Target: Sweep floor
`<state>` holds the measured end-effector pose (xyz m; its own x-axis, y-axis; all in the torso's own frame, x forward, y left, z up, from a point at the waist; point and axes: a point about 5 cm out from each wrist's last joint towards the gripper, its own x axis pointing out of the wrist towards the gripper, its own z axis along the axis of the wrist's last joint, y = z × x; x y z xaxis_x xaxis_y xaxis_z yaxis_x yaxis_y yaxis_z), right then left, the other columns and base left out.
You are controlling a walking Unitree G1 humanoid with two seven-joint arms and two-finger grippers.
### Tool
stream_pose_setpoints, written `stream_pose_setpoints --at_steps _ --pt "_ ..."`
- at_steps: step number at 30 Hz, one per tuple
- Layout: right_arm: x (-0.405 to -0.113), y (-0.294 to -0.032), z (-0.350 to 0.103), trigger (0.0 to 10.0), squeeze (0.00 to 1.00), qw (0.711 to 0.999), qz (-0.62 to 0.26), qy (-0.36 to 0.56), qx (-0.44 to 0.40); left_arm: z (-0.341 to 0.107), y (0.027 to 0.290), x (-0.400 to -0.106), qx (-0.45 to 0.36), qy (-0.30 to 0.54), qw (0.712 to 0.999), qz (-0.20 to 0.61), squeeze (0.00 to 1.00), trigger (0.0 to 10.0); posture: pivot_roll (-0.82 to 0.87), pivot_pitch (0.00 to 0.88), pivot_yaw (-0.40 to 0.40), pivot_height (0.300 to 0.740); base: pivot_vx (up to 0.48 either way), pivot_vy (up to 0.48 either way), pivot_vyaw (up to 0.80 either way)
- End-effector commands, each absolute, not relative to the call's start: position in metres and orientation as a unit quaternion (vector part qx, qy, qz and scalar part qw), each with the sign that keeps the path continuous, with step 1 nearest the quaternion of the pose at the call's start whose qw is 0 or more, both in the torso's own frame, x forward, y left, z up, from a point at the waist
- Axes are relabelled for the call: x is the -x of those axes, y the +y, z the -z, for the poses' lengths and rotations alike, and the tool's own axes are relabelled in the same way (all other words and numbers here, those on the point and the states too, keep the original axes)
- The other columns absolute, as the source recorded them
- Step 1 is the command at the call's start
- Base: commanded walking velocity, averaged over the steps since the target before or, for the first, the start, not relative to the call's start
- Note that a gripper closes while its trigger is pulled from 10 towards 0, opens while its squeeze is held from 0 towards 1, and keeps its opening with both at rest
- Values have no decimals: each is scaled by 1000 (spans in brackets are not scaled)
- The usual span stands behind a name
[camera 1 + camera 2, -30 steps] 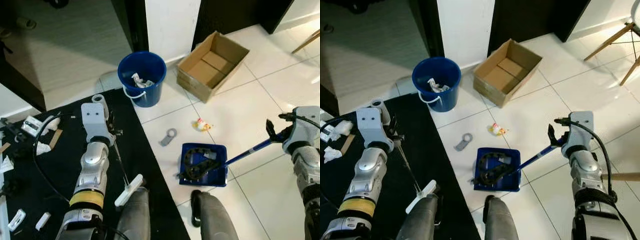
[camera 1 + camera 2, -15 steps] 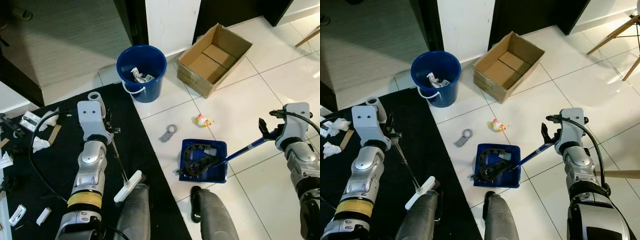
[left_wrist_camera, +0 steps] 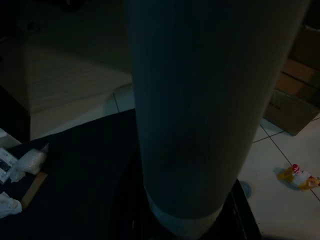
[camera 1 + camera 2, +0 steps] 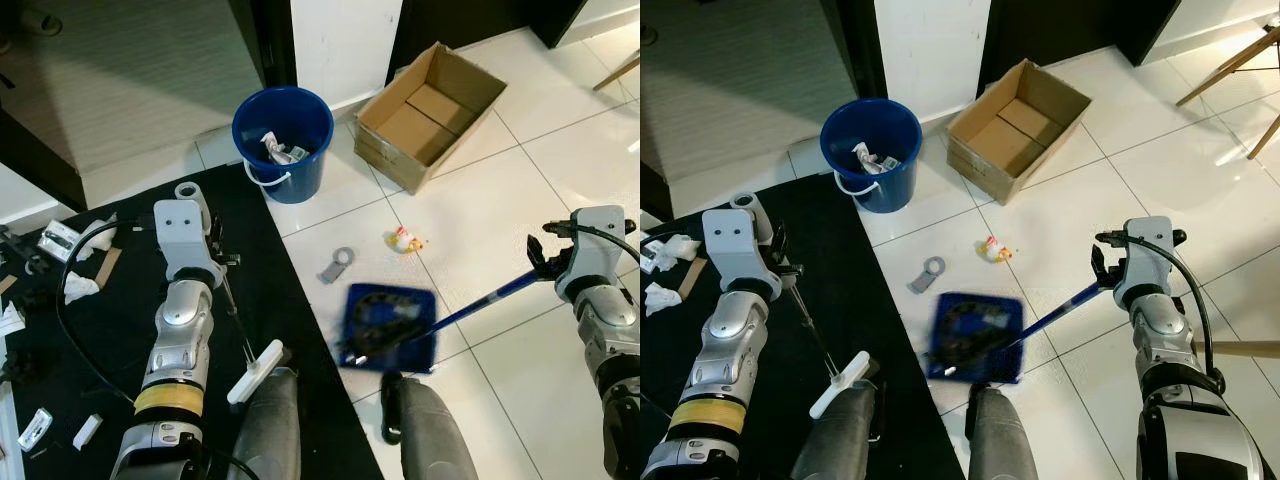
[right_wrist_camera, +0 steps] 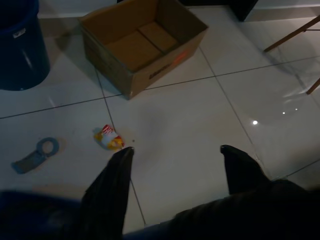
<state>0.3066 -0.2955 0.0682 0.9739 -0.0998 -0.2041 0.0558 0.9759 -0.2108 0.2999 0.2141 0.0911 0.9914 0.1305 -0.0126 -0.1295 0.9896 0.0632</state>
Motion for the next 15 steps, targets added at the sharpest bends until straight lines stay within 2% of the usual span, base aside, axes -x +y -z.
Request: stream_pose_setpoints --at_steps 1,15 --pt "-298 -297 -58 0 0 987 40 122 96 -84 217 -294 -34 22 997 -70 0 10000 150 280 -17 740 0 0 0" --pt "-301 -296 -64 0 0 988 33 102 113 -85 212 -297 -29 18 997 -68 0 10000 139 265 -22 740 0 0 0"
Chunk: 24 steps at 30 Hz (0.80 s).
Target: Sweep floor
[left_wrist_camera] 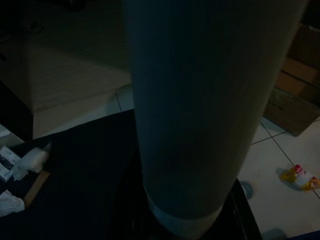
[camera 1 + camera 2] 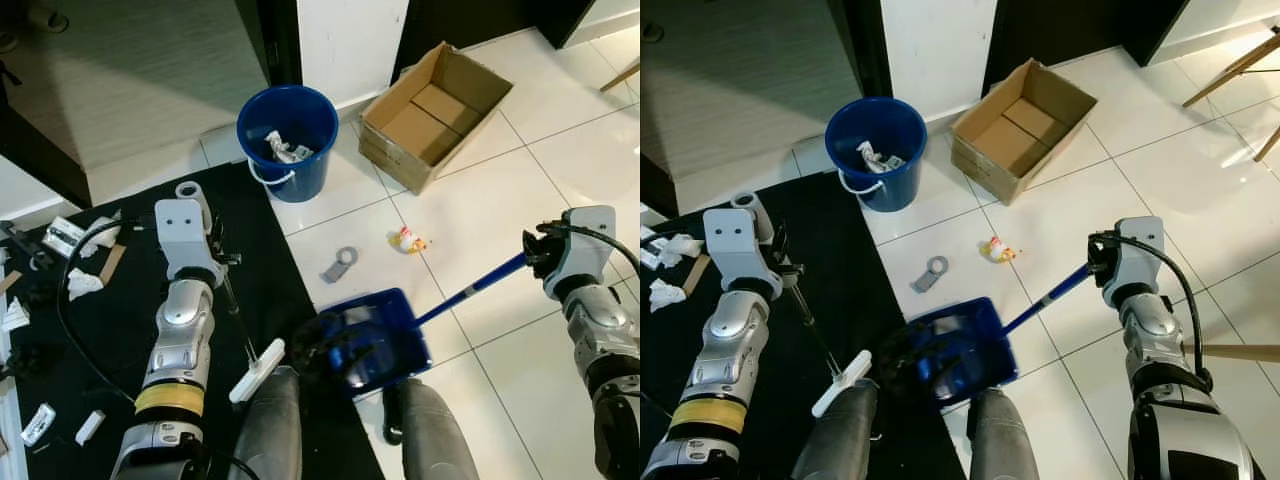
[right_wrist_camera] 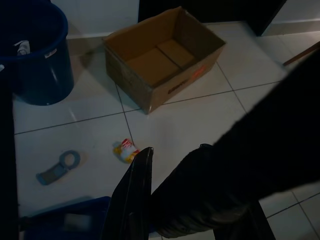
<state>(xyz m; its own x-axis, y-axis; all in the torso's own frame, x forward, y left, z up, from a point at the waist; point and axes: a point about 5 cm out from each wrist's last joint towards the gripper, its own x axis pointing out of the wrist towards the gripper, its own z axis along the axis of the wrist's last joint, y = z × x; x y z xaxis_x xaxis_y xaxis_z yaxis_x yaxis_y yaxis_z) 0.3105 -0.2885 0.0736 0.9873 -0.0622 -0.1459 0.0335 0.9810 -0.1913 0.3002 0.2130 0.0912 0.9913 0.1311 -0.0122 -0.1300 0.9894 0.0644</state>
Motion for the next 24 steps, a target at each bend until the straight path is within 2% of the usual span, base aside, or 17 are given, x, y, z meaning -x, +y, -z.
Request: stream_pose_setpoints --at_steps 1,6,8,14,17,18,19,24 --pt "-301 -296 -65 0 0 988 32 98 116 -85 211 -297 -28 17 997 -68 0 10000 137 262 -22 740 0 0 0" --pt "-302 -299 -70 0 0 987 40 87 132 -86 210 -299 -27 16 997 -67 0 10000 130 254 -24 740 0 0 0" --pt "-301 -310 -77 0 0 983 91 70 146 -86 208 -302 -25 13 998 -63 0 10000 121 241 -26 740 0 0 0" --pt "-298 -320 -81 0 0 978 138 57 143 -86 202 -305 -22 9 998 -51 0 10000 103 214 -19 740 0 0 0" --pt "-295 -325 -83 0 0 976 171 42 128 -87 195 -307 -22 6 999 -36 0 10000 87 194 -10 740 0 0 0" --pt "-291 -330 -83 471 0 973 201 31 107 -87 190 -309 -22 5 999 -25 0 10000 78 180 -4 740 0 0 0" --pt "-289 -332 -82 0 0 972 214 30 95 -87 188 -309 -22 5 999 -22 0 10000 74 171 1 740 0 0 0" --pt "-281 -338 -77 0 0 965 254 27 65 -87 184 -312 -23 4 1000 -15 0 10000 69 151 11 740 0 0 0"
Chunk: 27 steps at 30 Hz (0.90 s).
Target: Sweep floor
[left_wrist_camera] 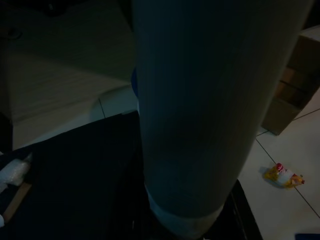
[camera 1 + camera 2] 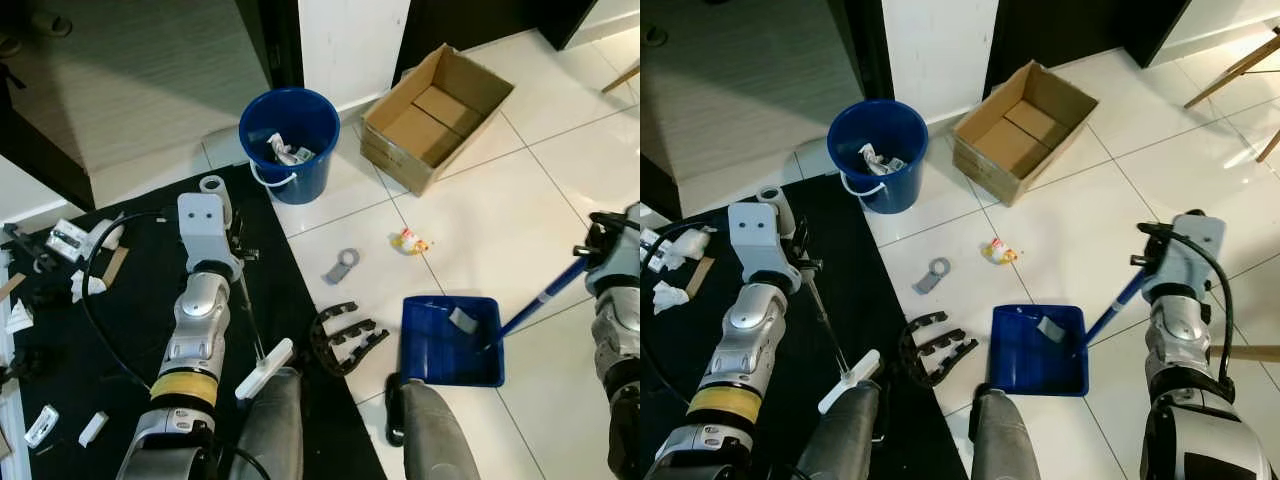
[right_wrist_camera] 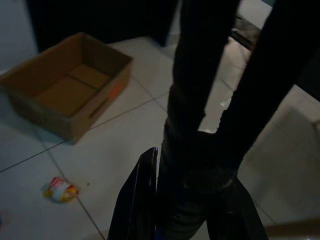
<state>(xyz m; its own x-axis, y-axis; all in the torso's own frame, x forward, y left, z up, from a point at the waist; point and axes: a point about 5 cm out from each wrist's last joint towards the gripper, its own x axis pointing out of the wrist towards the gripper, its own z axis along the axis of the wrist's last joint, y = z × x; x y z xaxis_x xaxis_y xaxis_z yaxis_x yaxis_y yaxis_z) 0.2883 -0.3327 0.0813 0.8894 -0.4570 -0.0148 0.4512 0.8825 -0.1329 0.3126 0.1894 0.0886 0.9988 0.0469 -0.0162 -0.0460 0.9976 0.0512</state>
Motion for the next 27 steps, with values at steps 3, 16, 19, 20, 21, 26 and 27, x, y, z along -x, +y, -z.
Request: stream_pose_setpoints --at_steps 3,16,19,20,21,26,27 --pt "-277 -334 -71 0 0 964 253 29 70 -86 178 -313 -30 3 1000 0 0 10000 67 149 17 740 0 0 0" --pt "-301 -282 -65 0 0 985 170 8 10 -102 170 -334 -15 -11 998 -66 0 10000 104 239 28 740 0 0 0" --pt "-308 -268 -65 0 0 989 151 9 3 -109 164 -339 -6 -21 997 -76 0 10000 116 271 21 740 0 0 0" --pt "-310 -265 -65 0 0 989 147 10 2 -110 162 -340 -4 -23 997 -78 0 10000 116 271 21 740 0 0 0" --pt "-310 -265 -65 0 0 989 147 10 2 -110 162 -340 -4 -23 997 -78 0 10000 116 271 21 740 0 0 0" --pt "-313 -246 -59 0 0 993 112 25 8 -107 144 -343 -25 -21 996 -80 0 10000 117 311 4 740 0 0 0" --pt "-312 -244 -57 0 0 994 108 29 10 -104 138 -343 -29 -16 997 -73 0 10000 116 318 -1 740 0 0 0"
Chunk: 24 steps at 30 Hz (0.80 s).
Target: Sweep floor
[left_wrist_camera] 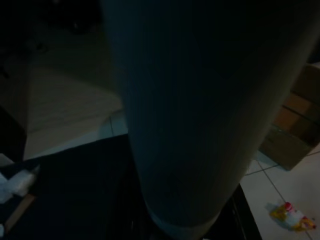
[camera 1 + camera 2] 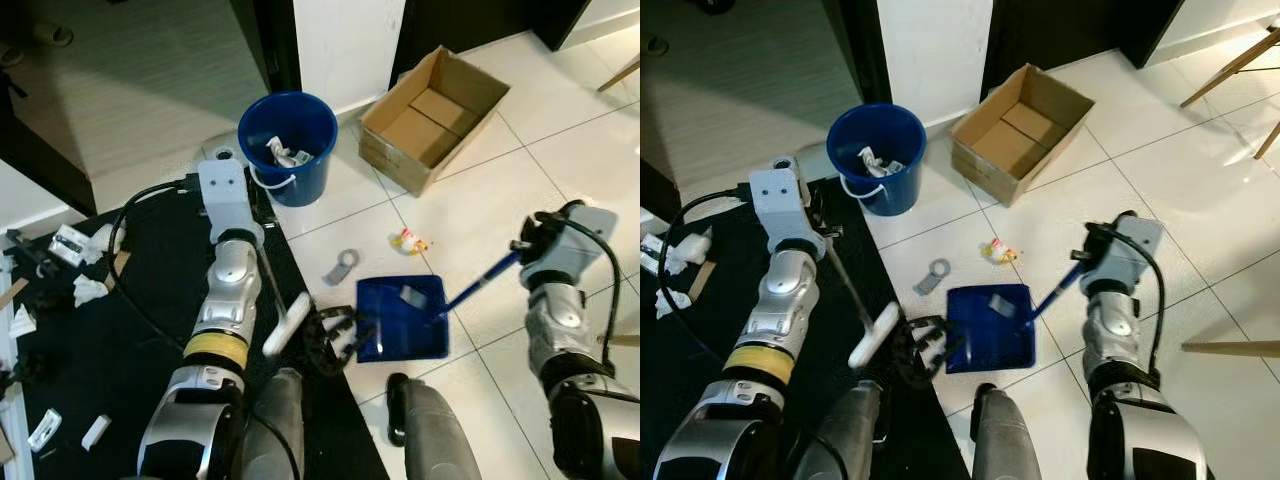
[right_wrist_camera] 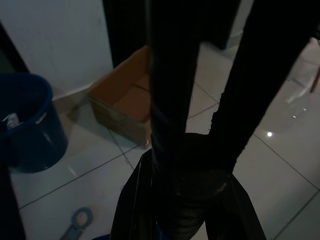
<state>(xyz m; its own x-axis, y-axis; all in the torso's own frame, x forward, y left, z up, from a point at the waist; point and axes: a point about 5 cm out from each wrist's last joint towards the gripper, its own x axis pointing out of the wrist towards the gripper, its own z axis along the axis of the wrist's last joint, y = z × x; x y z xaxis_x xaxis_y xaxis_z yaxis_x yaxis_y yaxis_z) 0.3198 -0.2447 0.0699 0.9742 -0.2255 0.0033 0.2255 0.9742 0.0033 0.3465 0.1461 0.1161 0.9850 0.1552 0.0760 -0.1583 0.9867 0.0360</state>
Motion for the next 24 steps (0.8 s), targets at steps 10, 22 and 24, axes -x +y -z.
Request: stream_pose_setpoints --at_steps 10,22,24 --pt "-307 -239 -48 0 0 994 94 43 30 -90 129 -340 -126 -4 991 -37 0 10000 105 332 3 740 0 0 0" --pt "-304 -241 -45 0 0 993 108 49 31 -84 96 -341 -58 61 986 -143 0 10000 114 339 5 740 0 0 0" --pt "-304 -240 -45 0 0 992 107 50 31 -88 77 -342 -32 66 989 -127 0 10000 114 339 5 740 0 0 0"
